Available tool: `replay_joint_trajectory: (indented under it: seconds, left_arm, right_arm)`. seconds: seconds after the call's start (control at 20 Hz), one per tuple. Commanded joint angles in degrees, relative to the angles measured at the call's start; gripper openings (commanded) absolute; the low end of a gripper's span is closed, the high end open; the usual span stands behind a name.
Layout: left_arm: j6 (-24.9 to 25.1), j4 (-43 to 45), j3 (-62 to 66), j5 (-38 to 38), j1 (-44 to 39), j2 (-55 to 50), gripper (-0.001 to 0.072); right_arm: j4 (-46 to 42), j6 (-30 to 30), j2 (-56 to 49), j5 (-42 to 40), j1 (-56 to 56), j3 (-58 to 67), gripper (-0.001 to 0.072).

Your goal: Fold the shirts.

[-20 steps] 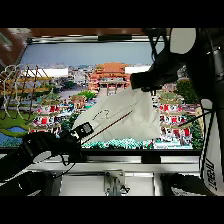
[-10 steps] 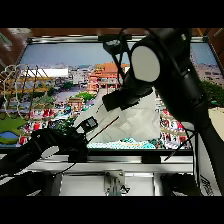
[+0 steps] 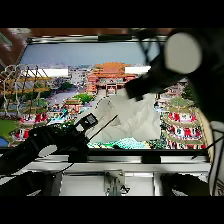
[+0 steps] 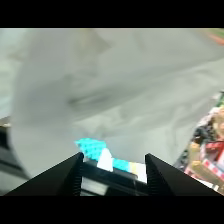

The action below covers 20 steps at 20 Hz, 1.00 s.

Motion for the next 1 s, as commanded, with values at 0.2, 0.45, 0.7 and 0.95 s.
replay_joint_trajectory:
  seconds: [0.2, 0.45, 0.7, 0.95]
  left_arm:
    - [7.9, 0.1, 2.6, -7.0, 1.5, 0.3, 0.0037]
    - [14.7, -3.6, 2.8, -7.3, 10.6, 0.2, 0.0037]
    - [26.4, -10.0, 2.8, -12.9, 19.7, -0.2, 0.0036]
    - [28.0, -9.9, 2.8, -17.6, 20.0, -0.3, 0.0037]
  right_arm:
    - [14.1, -37.2, 1.0, -7.1, -28.4, -0.7, 0.0509]
    - [33.8, -67.2, -3.0, 0.2, -29.5, -1.2, 0.051]
    - [37.4, -70.4, -8.9, 0.2, -29.2, -1.2, 0.051]
    - [38.9, -78.0, -13.5, -0.8, -28.2, -1.2, 0.0509]
